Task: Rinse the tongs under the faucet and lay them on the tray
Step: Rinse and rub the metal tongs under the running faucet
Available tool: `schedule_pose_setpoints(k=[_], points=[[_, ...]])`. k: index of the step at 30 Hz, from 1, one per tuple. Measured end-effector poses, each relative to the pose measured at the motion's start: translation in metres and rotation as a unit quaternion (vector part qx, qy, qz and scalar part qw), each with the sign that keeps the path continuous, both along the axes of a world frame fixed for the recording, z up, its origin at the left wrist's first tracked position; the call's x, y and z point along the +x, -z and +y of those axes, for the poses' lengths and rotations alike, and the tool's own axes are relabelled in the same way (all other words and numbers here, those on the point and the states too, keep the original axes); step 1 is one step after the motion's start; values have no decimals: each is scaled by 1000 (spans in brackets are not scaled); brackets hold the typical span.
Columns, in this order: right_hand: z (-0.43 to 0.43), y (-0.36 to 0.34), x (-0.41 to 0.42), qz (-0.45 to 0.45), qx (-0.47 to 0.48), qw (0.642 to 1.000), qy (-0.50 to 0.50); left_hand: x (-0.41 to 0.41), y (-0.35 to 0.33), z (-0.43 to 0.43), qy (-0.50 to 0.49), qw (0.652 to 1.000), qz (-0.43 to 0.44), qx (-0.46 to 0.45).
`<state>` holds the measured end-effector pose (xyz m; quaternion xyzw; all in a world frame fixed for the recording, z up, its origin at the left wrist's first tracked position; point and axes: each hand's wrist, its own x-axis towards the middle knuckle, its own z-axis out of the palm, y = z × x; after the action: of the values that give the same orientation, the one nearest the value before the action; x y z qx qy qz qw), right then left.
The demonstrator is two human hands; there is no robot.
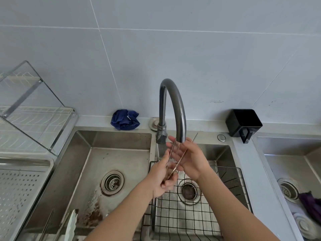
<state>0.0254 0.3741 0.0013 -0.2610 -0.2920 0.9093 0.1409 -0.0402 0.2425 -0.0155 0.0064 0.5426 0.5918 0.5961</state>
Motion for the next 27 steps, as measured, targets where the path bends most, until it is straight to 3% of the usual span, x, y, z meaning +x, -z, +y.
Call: schedule_pose_setpoints(k=[3,5,7,8,9,11,13,17,23,27], points=[[-2,-5,-8,-24,-6,999,31,0,-3,2,17,999,43,-27],[-5,-6,-15,-57,0,995,88,9,-1,6,-23,981,185,-61],[-12,-9,-22,-88,32,988,126,17,5,12,-51,924,368,-94],[-15,-10,-26,-101,47,986,128,20,6,13,-55,909,401,-102],[-18,-10,-29,-110,54,985,121,19,5,13,-70,922,370,-90],[-23,-16,-32,-105,61,990,77,11,2,8,-81,972,217,-43],[-24,-22,-33,-83,85,993,18,5,2,1,-39,990,138,-18],[-32,-32,-44,-81,146,986,-6,5,6,-3,-71,994,86,17],[-44,-23,-47,-162,331,930,-4,2,11,-8,-190,978,80,-37],[-37,-11,-13,-125,346,930,-24,-3,14,-13,-198,976,81,-42]])
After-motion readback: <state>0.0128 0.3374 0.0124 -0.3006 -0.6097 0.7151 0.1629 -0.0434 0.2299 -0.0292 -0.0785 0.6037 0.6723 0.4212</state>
